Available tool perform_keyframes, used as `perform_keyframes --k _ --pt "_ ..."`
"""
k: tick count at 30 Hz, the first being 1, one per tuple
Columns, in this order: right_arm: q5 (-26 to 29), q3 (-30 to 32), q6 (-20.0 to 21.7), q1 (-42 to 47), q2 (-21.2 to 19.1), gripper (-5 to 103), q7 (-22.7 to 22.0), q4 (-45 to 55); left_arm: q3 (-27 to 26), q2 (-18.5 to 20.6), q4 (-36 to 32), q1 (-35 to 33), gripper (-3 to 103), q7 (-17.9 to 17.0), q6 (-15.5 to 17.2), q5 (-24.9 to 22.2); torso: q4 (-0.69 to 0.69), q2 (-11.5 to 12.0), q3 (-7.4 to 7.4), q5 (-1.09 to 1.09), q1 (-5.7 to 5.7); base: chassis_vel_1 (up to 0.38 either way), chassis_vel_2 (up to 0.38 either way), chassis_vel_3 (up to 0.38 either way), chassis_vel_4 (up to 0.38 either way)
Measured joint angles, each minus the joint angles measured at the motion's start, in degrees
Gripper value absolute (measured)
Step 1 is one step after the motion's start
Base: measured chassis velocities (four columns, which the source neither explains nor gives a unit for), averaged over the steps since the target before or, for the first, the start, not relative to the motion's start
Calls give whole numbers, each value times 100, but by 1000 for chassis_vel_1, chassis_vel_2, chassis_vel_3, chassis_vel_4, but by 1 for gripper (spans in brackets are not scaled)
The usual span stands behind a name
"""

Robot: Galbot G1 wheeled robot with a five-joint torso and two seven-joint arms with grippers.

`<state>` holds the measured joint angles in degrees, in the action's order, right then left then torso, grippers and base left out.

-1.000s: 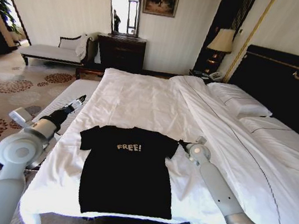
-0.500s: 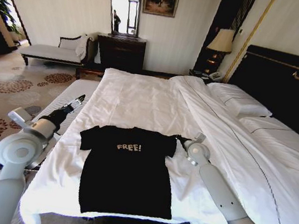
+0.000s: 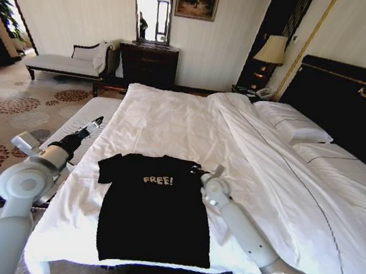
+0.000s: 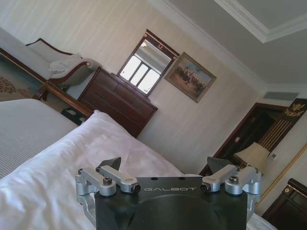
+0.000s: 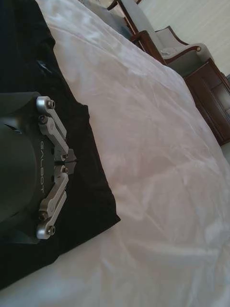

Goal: Fold the clothes on the bed.

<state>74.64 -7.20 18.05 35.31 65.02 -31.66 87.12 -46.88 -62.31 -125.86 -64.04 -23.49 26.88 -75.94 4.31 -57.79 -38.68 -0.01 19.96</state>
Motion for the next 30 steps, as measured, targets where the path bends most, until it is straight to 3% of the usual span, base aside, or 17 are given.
perform_keyframes --k 10,21,23,26,28,30 --pt "-118 -183 -106 -214 376 0 75 -379 -6 -9 54 11 100 0 -9 22 1 0 0 0 0 0 0 0 0" --pt "-311 -148 -133 -223 476 -3 171 -564 11 -12 85 5 100 2 -12 58 1 0 0 1 0 0 0 0 0" --pt "-436 -124 -197 -223 470 7 230 -525 20 -19 123 -7 100 2 -12 72 1 0 0 1 0 0 0 0 0" --pt "-502 4 -315 -205 454 7 344 -417 37 -30 228 -16 100 -1 -24 78 -1 0 0 1 0 0 0 0 0" --pt "-502 230 -518 -174 393 22 530 -259 53 -60 428 -14 100 -41 -30 -5 0 0 0 2 0 0 0 0 0" --pt "-475 372 -630 -154 325 28 638 -141 65 -80 550 -10 100 -58 -30 -54 0 0 1 1 0 0 0 0 0"
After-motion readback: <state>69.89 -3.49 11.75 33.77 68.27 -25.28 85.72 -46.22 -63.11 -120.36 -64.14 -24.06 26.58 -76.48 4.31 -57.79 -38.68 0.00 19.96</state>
